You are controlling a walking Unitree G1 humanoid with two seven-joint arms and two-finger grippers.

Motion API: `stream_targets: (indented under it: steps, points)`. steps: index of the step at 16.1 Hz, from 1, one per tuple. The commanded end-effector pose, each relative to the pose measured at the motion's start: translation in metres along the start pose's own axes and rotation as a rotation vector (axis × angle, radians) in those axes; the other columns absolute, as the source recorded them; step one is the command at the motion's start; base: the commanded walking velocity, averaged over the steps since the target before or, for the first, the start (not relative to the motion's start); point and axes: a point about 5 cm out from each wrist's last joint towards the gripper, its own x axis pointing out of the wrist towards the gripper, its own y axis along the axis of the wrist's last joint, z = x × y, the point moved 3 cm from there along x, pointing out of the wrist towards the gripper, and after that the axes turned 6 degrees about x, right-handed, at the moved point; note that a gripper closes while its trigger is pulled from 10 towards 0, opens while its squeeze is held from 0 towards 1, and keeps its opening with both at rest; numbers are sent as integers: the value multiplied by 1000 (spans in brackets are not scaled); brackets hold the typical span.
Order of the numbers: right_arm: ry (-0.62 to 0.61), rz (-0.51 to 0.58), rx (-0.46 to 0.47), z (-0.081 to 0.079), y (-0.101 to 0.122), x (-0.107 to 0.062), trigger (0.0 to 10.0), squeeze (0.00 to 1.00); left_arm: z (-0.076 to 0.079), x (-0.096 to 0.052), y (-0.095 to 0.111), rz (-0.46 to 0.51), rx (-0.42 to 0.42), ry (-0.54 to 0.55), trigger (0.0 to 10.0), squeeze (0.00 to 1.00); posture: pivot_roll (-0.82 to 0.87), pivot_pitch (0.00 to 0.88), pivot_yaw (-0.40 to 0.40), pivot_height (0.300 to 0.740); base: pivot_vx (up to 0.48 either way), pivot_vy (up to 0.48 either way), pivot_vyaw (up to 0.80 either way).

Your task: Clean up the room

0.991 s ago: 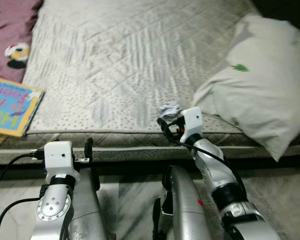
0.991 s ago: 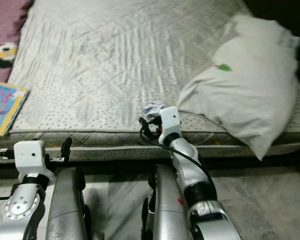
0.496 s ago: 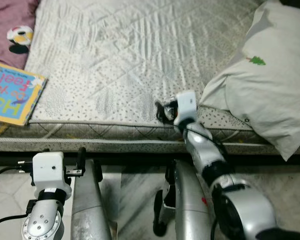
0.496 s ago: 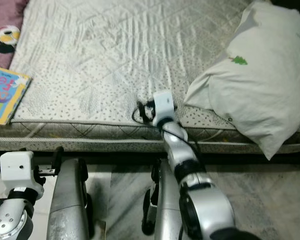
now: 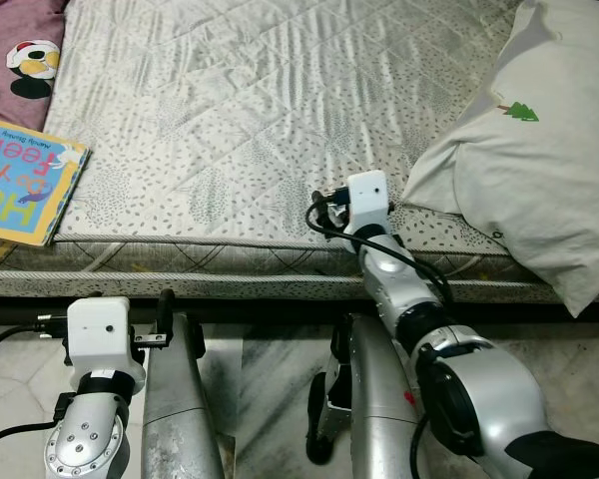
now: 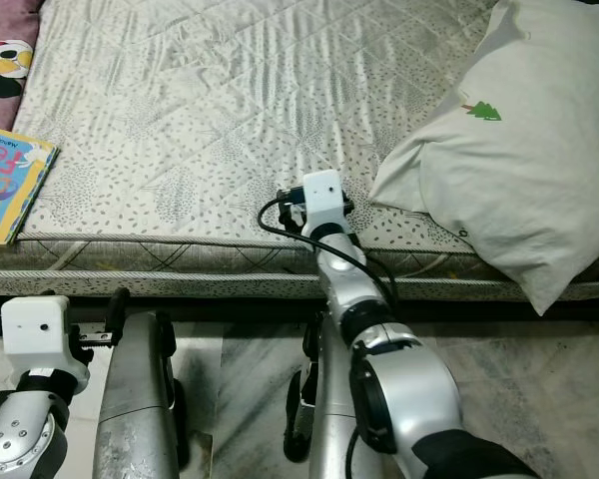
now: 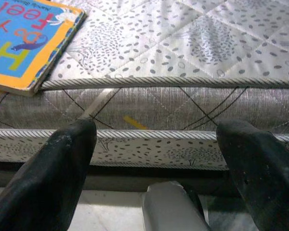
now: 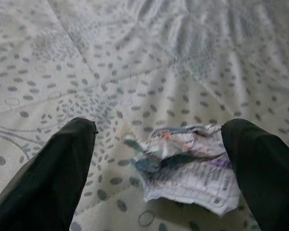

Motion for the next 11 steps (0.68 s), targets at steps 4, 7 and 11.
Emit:
stream_targets:
  steps: [4,7,11]
  points:
    - [-58,-134,-19,-4,-20,-2,10000,0,-1,-4,1,-11,8,7,10000,0,328,309,-125,535,0,0,0]
    - [-90,-182,-48,-5,-29,-4,0,0,-1,-5,0,-15,7,12,10000,0,330,310,-128,535,0,0,0]
    - [-114,-231,-149,-4,-40,-8,627,0,2,-4,1,-17,4,12,10000,0,326,306,-135,535,0,0,0]
